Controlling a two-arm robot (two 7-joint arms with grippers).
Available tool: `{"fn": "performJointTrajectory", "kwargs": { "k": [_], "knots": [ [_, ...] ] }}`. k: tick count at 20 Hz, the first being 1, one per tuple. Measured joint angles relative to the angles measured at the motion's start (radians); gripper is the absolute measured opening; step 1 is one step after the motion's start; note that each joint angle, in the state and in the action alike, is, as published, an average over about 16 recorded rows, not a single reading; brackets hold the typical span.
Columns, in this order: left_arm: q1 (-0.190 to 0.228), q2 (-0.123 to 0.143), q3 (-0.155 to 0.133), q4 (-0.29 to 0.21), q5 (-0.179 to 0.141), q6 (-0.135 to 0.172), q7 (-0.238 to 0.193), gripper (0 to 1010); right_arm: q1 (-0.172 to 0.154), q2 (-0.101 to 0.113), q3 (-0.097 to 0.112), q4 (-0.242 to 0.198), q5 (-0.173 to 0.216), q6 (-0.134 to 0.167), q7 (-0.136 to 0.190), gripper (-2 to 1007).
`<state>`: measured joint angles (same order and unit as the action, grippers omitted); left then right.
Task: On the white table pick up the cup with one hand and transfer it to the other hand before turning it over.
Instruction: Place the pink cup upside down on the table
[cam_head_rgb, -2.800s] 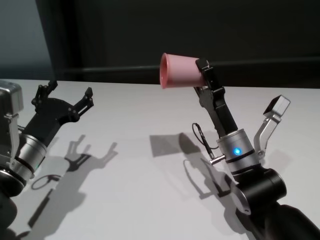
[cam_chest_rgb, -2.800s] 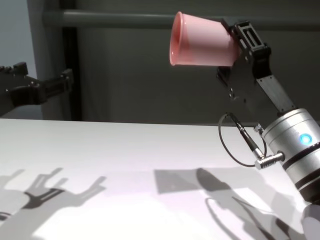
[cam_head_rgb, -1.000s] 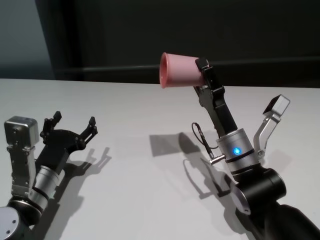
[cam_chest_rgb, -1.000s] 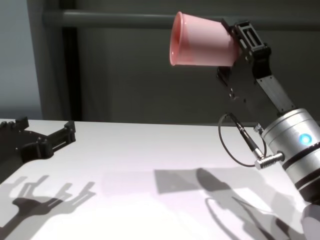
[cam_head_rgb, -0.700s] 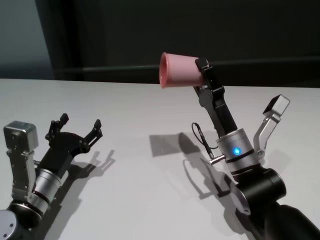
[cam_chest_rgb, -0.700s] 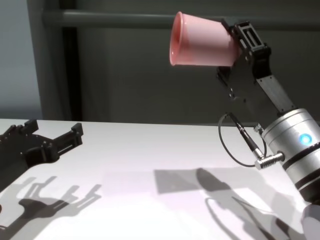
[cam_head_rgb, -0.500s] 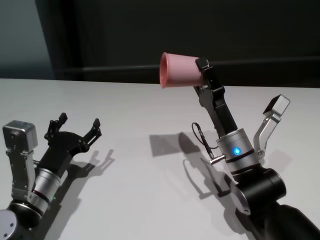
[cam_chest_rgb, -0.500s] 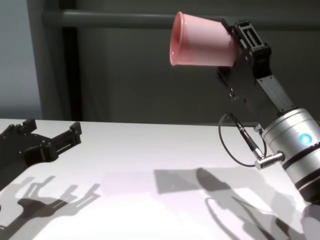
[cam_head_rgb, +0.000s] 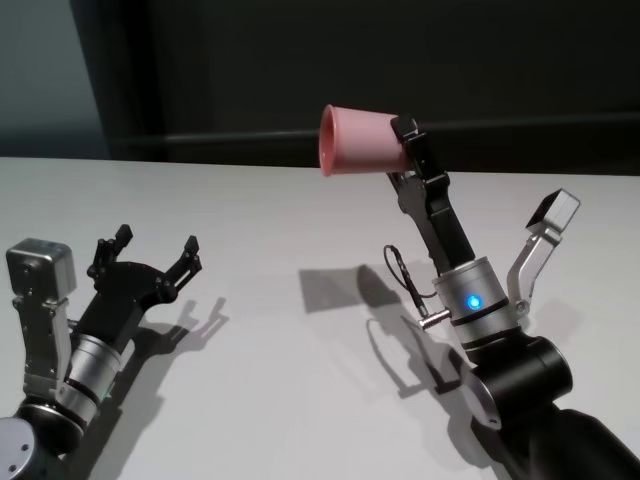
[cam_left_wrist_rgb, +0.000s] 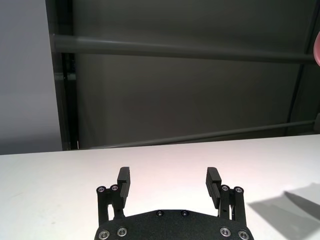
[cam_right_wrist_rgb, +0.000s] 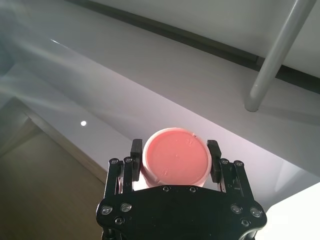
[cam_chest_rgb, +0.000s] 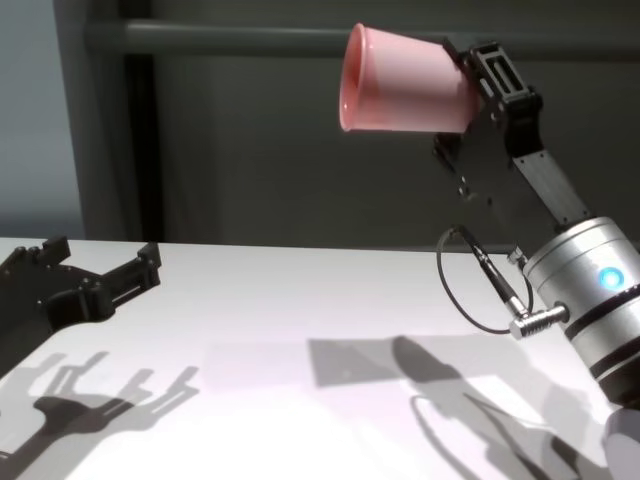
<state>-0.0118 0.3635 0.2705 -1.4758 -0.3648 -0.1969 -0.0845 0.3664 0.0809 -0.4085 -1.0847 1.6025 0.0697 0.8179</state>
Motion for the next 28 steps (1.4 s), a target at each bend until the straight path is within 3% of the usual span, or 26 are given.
{"fn": "performJointTrajectory", "kwargs": {
  "k": [4,8,14,17,22,28],
  "knots": [
    [0.001,0.0,0.0,-0.002,0.003,0.003,0.004,1001,0.003,0.017,-0.005,-0.022,-0.002,0.003,-0.017,752],
    [0.001,0.0,0.001,-0.004,0.004,0.005,0.007,1001,0.011,0.051,-0.02,-0.059,-0.023,0.001,-0.05,752],
    [0.001,0.001,0.001,-0.005,0.006,0.007,0.009,1001,0.028,0.122,-0.067,-0.136,-0.116,-0.022,-0.122,752],
    [0.002,0.001,0.001,-0.006,0.007,0.008,0.01,1001,0.039,0.161,-0.102,-0.177,-0.197,-0.041,-0.177,752],
    [0.002,0.001,0.001,-0.006,0.007,0.009,0.011,1001,0.067,0.223,-0.179,-0.241,-0.389,-0.066,-0.303,752],
    [0.002,0.001,0.001,-0.007,0.008,0.009,0.012,1001,0.103,0.27,-0.268,-0.289,-0.618,-0.064,-0.452,752]
  ]
}}
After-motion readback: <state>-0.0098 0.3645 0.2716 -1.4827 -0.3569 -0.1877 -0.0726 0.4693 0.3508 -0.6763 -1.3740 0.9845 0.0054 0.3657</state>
